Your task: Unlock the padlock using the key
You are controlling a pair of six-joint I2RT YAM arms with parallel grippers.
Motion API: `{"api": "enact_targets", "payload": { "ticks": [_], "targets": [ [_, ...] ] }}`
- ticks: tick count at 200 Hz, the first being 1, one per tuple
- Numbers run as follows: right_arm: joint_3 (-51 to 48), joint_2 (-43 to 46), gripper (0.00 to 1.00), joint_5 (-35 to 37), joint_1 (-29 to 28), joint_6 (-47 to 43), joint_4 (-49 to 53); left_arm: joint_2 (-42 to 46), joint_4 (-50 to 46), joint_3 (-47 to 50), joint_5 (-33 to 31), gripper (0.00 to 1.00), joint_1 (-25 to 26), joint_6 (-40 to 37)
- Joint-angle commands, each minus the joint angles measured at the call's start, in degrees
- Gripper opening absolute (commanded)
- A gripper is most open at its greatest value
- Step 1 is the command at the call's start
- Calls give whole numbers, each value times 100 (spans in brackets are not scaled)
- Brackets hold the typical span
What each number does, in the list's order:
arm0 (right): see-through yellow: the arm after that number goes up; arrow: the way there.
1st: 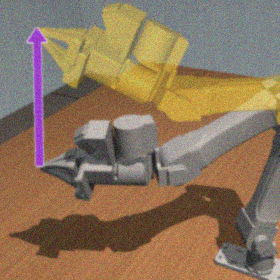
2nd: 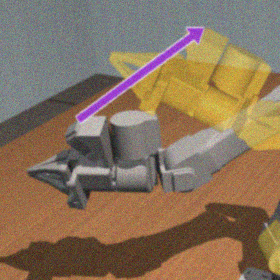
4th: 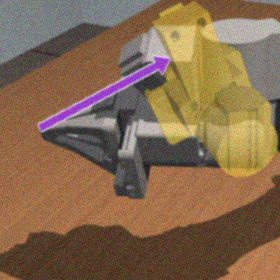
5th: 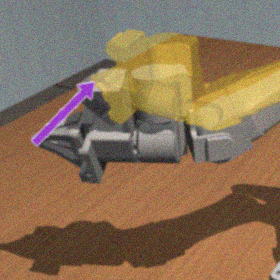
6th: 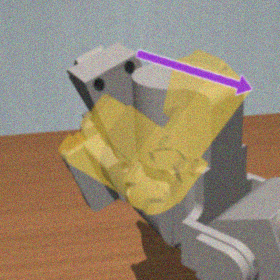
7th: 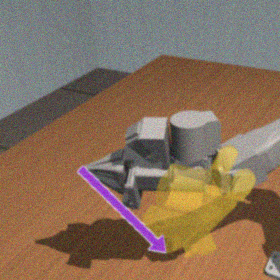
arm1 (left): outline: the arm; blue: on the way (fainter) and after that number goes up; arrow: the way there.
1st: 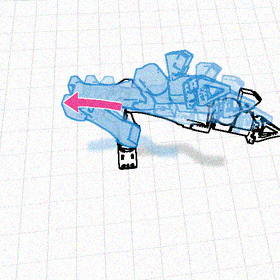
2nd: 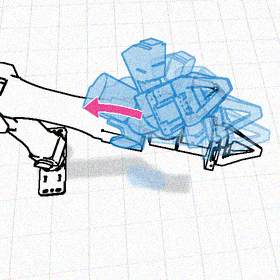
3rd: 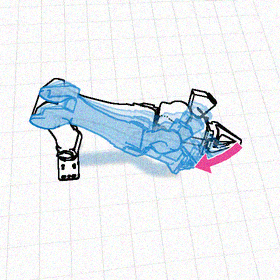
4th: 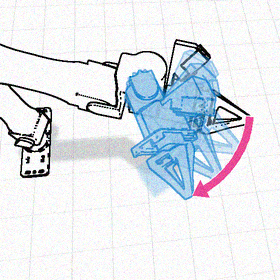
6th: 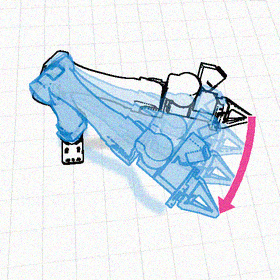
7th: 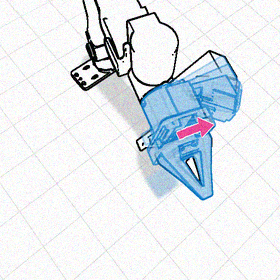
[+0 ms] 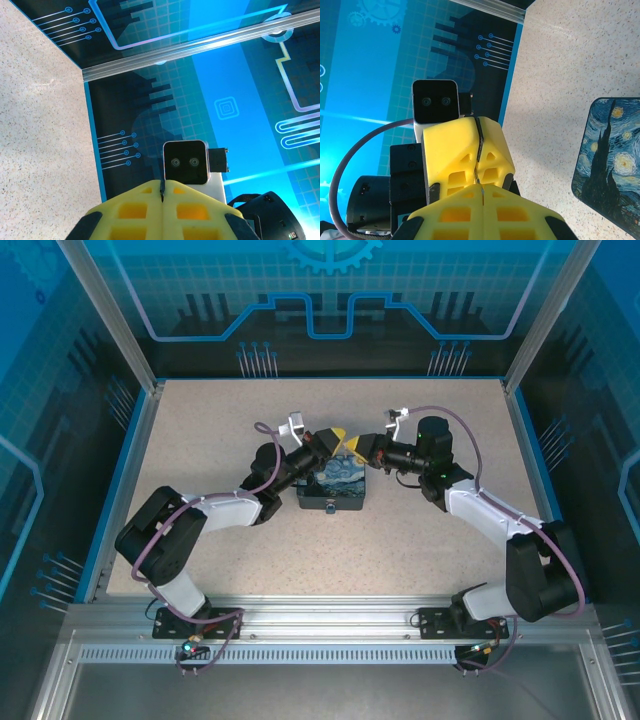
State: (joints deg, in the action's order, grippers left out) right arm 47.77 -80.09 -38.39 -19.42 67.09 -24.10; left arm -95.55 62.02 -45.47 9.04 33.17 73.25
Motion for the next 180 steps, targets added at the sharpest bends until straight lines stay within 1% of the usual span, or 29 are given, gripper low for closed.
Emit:
{"api": "enact_targets", "payload": {
  "ticks": [1,49,70,72,81,86,100,106,127,143,159,180],
  "targets": [
    [98,-28,0,38,140,58,-257,128,87,135,-200,0,-25,21],
    [99,-77,0,-84,116,111,-469,64,98,110,-175,0,-27,42],
    [117,-51,0,-91,117,59,-375,13,100,64,-167,0,-27,51],
    [118,-44,0,-83,115,54,-343,11,95,54,-166,2,-27,51],
    [119,-26,0,-64,124,23,-235,-8,71,22,-166,20,-39,66],
    [110,-21,0,-44,123,11,-192,-20,52,5,-166,27,-65,75],
    [77,9,0,-16,153,4,-118,0,41,-23,-144,42,-153,92],
    [54,32,0,-14,162,6,-102,28,30,-14,-135,46,-212,101],
    [0,70,0,-44,238,53,-65,257,-80,63,-65,50,-474,74],
    [-14,41,0,-119,328,188,-57,548,-344,186,-39,54,-653,-9],
    [17,-124,0,-331,456,561,-141,904,-926,273,16,55,-760,-234],
    [75,-303,0,-475,555,918,-162,1386,-2035,290,82,57,-761,-738]
  ]
}}
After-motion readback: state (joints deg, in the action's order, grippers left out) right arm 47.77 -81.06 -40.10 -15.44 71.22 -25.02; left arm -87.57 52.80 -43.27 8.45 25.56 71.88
